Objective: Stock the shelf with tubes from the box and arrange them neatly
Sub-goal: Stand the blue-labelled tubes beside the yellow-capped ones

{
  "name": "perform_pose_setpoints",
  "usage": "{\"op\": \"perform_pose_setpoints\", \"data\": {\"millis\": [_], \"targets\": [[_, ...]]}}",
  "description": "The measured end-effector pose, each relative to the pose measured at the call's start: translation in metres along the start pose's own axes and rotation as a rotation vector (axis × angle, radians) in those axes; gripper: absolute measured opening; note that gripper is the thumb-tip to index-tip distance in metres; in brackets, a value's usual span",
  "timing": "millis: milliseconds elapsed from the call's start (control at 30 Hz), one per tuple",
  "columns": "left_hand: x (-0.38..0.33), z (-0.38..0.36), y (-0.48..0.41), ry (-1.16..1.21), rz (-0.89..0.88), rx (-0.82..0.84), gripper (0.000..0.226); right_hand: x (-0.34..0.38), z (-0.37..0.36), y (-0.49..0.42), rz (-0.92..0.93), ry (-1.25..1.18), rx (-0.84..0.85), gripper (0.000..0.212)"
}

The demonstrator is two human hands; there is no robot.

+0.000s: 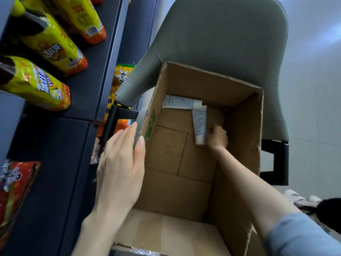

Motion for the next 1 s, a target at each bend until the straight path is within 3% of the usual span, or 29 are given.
{"op": "perform_pose_setpoints", "data": {"millis": [100,267,400,500,600,733,833,1000], "targets": [[-0.002,-0.002,0.004,0.01,0.004,0.007,0.053,0.0,-0.001,0.006,0.079,0.119,0.075,0.031],[0.003,-0.003,0.006,0.004,0.008,-0.009,0.053,0.027,-0.023,0.009,0.088,-0.043,0.174,0.057],[0.015,-0.006,0.01,-0.007,0.024,0.0,0.054,0.043,-0.043,0.009,-0.049,-0.214,0.214,0.086],[0.018,-0.009,0.013,-0.009,0.019,0.008,0.052,0.048,-0.047,0.003,-0.138,-0.273,0.225,0.093],[0.019,-0.009,0.012,0.005,-0.008,0.012,0.049,0.045,-0.041,0.004,-0.12,-0.292,0.226,0.089],[0.015,-0.007,0.007,0.054,-0.045,-0.003,0.045,0.033,-0.012,0.017,-0.087,-0.546,0.273,0.072],[0.008,-0.009,0.0,0.112,-0.05,-0.001,0.041,0.026,0.02,0.04,-0.16,-0.743,0.43,0.058],[0.0,-0.014,-0.008,0.128,-0.044,0.09,0.044,0.032,0.056,0.089,-0.07,-1.235,0.761,0.04]]}}
Point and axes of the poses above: each hand's wrist, its own y-axis away from the middle knuckle, its own z-axis out of the back of the hand, x = y × z, the point moved 1 cm from there along -y, towards the middle knuckle, and after that the axes turned 3 degrees about x, right-handed, at the moved point
